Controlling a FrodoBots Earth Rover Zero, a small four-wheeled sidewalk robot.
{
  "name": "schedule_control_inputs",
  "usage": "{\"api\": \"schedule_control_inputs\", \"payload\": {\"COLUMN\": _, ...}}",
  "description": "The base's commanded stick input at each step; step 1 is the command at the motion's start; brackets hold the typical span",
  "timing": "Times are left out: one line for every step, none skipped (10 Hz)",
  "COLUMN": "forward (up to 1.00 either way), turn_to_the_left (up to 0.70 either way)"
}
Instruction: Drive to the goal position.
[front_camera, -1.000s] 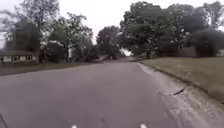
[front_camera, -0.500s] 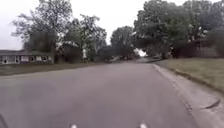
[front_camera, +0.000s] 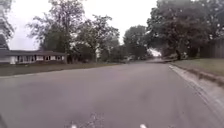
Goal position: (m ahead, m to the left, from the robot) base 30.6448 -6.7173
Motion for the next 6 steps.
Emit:
{"api": "schedule_control_inputs", "payload": {"forward": 1.00, "turn_to_the_left": 0.40}}
{"api": "schedule_control_inputs", "payload": {"forward": 1.00, "turn_to_the_left": 0.38}}
{"api": "schedule_control_inputs", "payload": {"forward": 1.00, "turn_to_the_left": 0.26}}
{"api": "schedule_control_inputs", "payload": {"forward": 1.00, "turn_to_the_left": 0.14}}
{"api": "schedule_control_inputs", "payload": {"forward": 1.00, "turn_to_the_left": 0.02}}
{"api": "schedule_control_inputs", "payload": {"forward": 1.00, "turn_to_the_left": 0.02}}
